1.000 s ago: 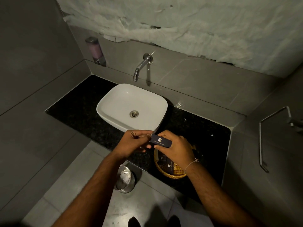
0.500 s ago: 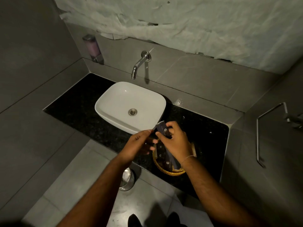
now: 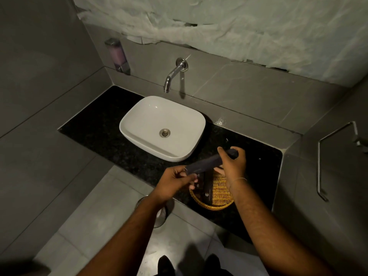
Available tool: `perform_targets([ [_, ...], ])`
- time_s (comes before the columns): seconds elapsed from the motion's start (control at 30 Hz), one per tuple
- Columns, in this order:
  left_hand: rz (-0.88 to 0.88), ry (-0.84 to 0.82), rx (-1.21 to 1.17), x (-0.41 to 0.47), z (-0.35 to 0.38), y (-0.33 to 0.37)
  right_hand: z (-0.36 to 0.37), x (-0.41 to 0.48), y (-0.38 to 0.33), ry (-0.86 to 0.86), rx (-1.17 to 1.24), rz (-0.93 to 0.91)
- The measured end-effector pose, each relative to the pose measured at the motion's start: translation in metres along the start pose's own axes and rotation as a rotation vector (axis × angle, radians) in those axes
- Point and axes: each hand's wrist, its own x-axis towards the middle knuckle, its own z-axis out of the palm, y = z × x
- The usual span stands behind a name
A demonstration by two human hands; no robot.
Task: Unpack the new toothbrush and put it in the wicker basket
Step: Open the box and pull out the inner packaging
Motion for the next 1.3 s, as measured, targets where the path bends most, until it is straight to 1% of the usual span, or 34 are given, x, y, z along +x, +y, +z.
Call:
perform_targets([
  [0.03,0.003,0.010,-0.018,0.000,-0.004,0.004,-0.003,0.000,0.004,0.001,-0.041,0.026],
  [0.1,0.017,0.012,-0.018,0.000,-0.012,0.010,-0.010,-0.002,0.009,-0.005,-0.270,-0.010],
  [0.13,0.023,-0.003,0.000,0.000,-0.015,0.013,-0.011,-0.006,0.010,-0.040,-0.390,-0.069],
  [0.2,0.026,-0.041,0.018,0.001,-0.020,0.019,-0.011,-0.018,0.006,-0.192,-0.516,-0.219],
  [0.27,0.017,-0.066,0.014,0.002,-0.020,0.023,-0.007,-0.034,-0.003,-0.389,-0.550,-0.304],
  [0.33,0.013,-0.087,0.004,0.003,-0.018,0.027,-0.004,-0.048,-0.010,-0.557,-0.540,-0.293],
  [0.4,-0.006,-0.085,-0.019,0.005,-0.017,0.029,-0.003,-0.053,-0.009,-0.672,-0.496,-0.277],
  [0.47,-0.070,-0.059,-0.075,0.006,-0.020,0.032,-0.005,-0.054,-0.006,-0.724,-0.449,-0.274],
  [0.53,-0.071,-0.059,-0.047,0.005,-0.025,0.033,-0.007,-0.055,-0.006,-0.722,-0.464,-0.323],
  [0.6,-0.019,-0.064,0.038,0.003,-0.029,0.033,-0.010,-0.057,-0.006,-0.683,-0.558,-0.448],
  [0.7,0.019,-0.010,0.055,0.000,-0.029,0.034,-0.011,-0.061,-0.009,-0.650,-0.659,-0.576],
  [0.83,0.038,0.034,0.059,-0.002,-0.029,0.038,-0.006,-0.062,-0.013,-0.602,-0.709,-0.624],
  [0.97,0.050,0.050,0.046,-0.004,-0.031,0.040,-0.006,-0.062,-0.012,-0.601,-0.782,-0.663],
  [1.03,0.048,0.050,0.035,-0.005,-0.031,0.042,-0.006,-0.062,-0.010,-0.583,-0.815,-0.688],
  [1.2,0.104,0.053,0.096,-0.006,-0.035,0.042,-0.006,-0.059,-0.003,-0.556,-0.865,-0.754],
  [1.3,0.085,0.044,0.108,-0.004,-0.039,0.045,-0.005,-0.058,0.000,-0.540,-0.889,-0.787],
])
